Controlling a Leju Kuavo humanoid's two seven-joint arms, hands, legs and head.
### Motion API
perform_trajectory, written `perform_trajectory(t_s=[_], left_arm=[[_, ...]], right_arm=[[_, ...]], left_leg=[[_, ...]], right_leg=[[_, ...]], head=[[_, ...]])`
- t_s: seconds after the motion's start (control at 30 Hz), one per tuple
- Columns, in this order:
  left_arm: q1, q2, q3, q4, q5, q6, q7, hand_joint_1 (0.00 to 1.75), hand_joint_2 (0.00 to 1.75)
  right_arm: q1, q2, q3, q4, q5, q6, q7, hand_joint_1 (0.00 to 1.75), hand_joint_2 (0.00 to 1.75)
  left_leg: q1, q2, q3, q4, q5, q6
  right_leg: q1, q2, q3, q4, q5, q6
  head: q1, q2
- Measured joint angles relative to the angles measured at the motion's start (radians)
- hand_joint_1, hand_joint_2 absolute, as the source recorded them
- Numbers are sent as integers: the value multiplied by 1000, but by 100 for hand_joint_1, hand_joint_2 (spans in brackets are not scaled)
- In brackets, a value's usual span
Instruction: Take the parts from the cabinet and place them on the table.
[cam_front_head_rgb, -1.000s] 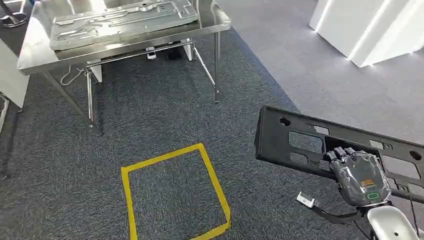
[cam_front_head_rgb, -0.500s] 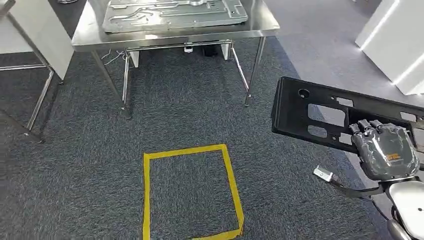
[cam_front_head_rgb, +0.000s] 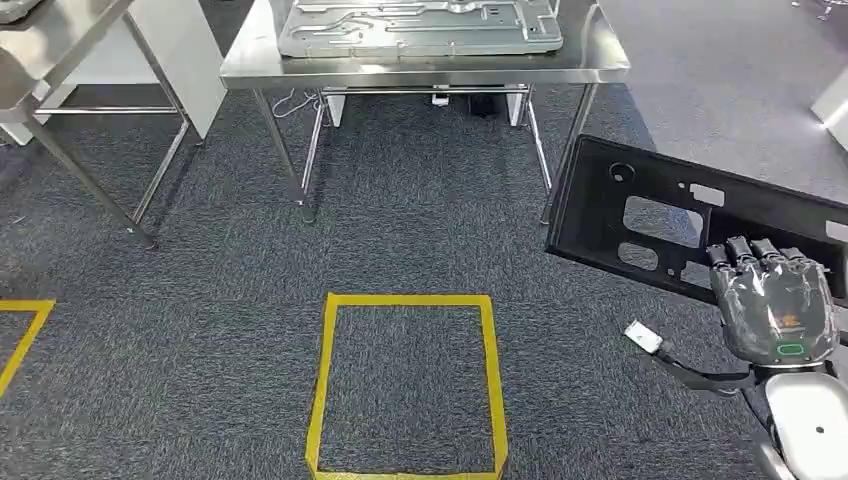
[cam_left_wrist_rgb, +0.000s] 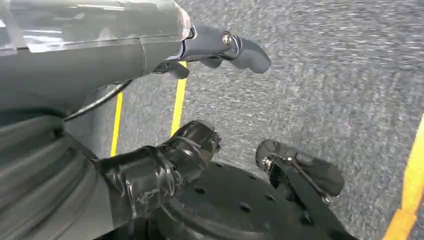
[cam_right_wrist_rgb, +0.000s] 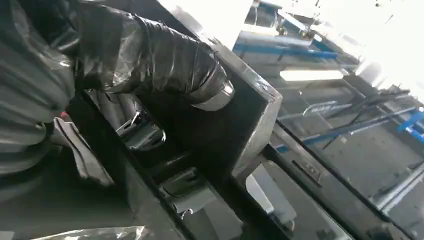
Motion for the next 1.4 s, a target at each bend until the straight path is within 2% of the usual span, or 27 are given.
perform_trajectory(t_s=[0.03,0.07,0.13,0.17,0.2,0.3,0.37,0.4,0.47,0.5,0.53,0.6,0.63,0.67,0.7,0.8,0.87,0.9,0.97,1.0,1.03,1.07,1.1,1.17,1.23,1.33,1.4], left_arm=[[0,0,0,0,1,0,1,0,175],[0,0,0,0,1,-3,0,0,175],[-1,0,0,1,0,-9,-5,0,175],[-1,0,0,1,-3,-8,-6,0,175],[-3,1,0,3,-7,-5,-5,0,175],[-3,0,5,3,-14,5,6,0,175],[-2,0,5,3,-14,10,16,0,175],[-2,0,5,3,-13,10,20,0,175],[-5,0,5,3,-12,10,29,0,175],[-5,0,5,3,-13,10,33,0,175],[-4,0,6,3,-14,10,34,0,175],[-5,0,6,4,-15,9,32,0,175],[-5,0,6,4,-18,8,32,0,175],[-6,-1,6,4,-24,6,32,0,175],[-9,-1,6,5,-34,6,35,0,175],[-8,0,7,5,-57,11,48,0,175],[-8,0,7,4,-65,13,60,0,175],[-8,0,7,5,-68,15,66,0,175],[-8,0,7,5,-70,20,72,0,175],[-8,0,7,5,-71,21,73,0,175],[-7,0,7,5,-71,22,74,0,175],[-7,0,7,5,-71,22,74,0,175],[-6,0,8,5,-72,23,76,0,175],[-6,0,8,5,-83,23,89,0,175],[-2,0,8,4,-95,22,99,0,175],[-1,0,10,4,-121,22,118,0,175],[2,0,11,3,-131,22,124,0,175]], right_arm=[[4,6,0,0,0,11,2,175,175],[7,11,0,0,0,15,3,175,175],[6,21,0,0,-1,22,13,175,175],[7,23,0,0,-1,23,15,175,175],[6,27,-2,0,-1,30,15,175,175],[9,37,-5,0,-2,43,14,175,175],[13,41,-13,-2,-2,48,15,175,175],[12,42,-19,-2,-2,49,16,175,175],[18,44,-27,-1,-2,50,14,175,175],[26,45,-29,-1,-2,50,14,175,175],[34,45,-29,-1,-2,49,13,175,175],[38,45,-30,0,-2,48,13,175,175],[36,46,-31,0,-2,51,13,175,175],[34,47,-32,0,-2,60,12,175,175],[33,50,-33,0,-2,71,10,175,175],[32,55,-33,0,1,77,7,175,175],[33,60,-33,0,2,78,8,175,175],[33,61,-34,0,2,77,9,175,175],[37,63,-33,0,2,75,12,175,175],[41,64,-33,1,2,74,13,175,175],[44,66,-33,1,2,74,13,175,175],[45,68,-33,2,2,74,13,175,175],[44,70,-33,3,2,74,12,175,175],[41,74,-33,3,4,80,11,175,175],[25,82,-29,4,5,94,11,175,175],[17,91,-18,4,8,104,13,175,175],[14,98,-9,6,11,102,13,175,175]], left_leg=[[0,0,-4,6,11,0],[0,0,16,-37,44,2],[-1,1,110,-216,132,14],[-5,4,146,-289,141,25],[-8,8,158,-306,130,27],[-13,4,154,-308,130,34],[-4,3,175,-333,141,45],[-3,4,179,-336,140,50],[-4,3,182,-335,136,56],[-6,2,184,-334,133,58],[-6,-1,186,-332,129,57],[-6,-5,195,-326,119,55],[-6,-6,201,-321,112,52],[-7,-7,205,-317,104,48],[-14,-9,202,-312,97,41],[-11,-9,205,-322,92,26],[-10,-5,209,-306,80,12],[-9,-2,187,-257,52,7],[-6,-1,111,-116,-16,2],[-4,0,53,-20,-49,0],[-3,0,18,29,-52,-2],[-1,0,9,20,-21,-2],[-1,0,29,-39,32,0],[-1,2,110,-230,150,10],[-8,2,145,-296,137,20],[-11,1,148,-303,130,36],[-3,-1,180,-323,130,46]], right_leg=[[1,-6,1,1,-1,0],[1,-11,1,1,-2,1],[3,-16,6,2,-6,4],[2,-20,8,1,-7,5],[11,-21,5,4,-11,13],[4,-23,9,-5,-9,32],[0,-13,11,15,-22,42],[1,-7,-14,63,-53,42],[1,-2,-98,219,-122,48],[1,-1,-138,283,-137,51],[1,-1,-156,301,-127,51],[1,-1,-120,200,-40,49],[1,-1,-78,109,11,46],[1,-1,-42,23,38,41],[12,-1,-31,13,19,37],[15,2,-33,12,15,19],[3,1,-19,-2,18,8],[3,-1,-13,-4,14,-1],[5,-4,-6,-4,7,-7],[5,-6,-1,-3,0,-8],[6,-6,5,-3,-6,-8],[6,-6,13,-2,-12,-7],[5,-5,24,-2,-20,-5],[5,-4,51,-3,-39,1],[10,0,50,-1,-53,15],[7,0,67,-2,-42,32],[5,0,46,47,-50,35]], head=[[0,0],[0,0],[0,0],[0,0],[0,0],[0,0],[1,0],[0,0],[0,0],[0,0],[0,0],[0,0],[0,0],[0,0],[1,0],[0,0],[0,0],[0,0],[0,0],[0,0],[0,0],[0,0],[0,0],[0,0],[0,0],[1,0],[1,0]])
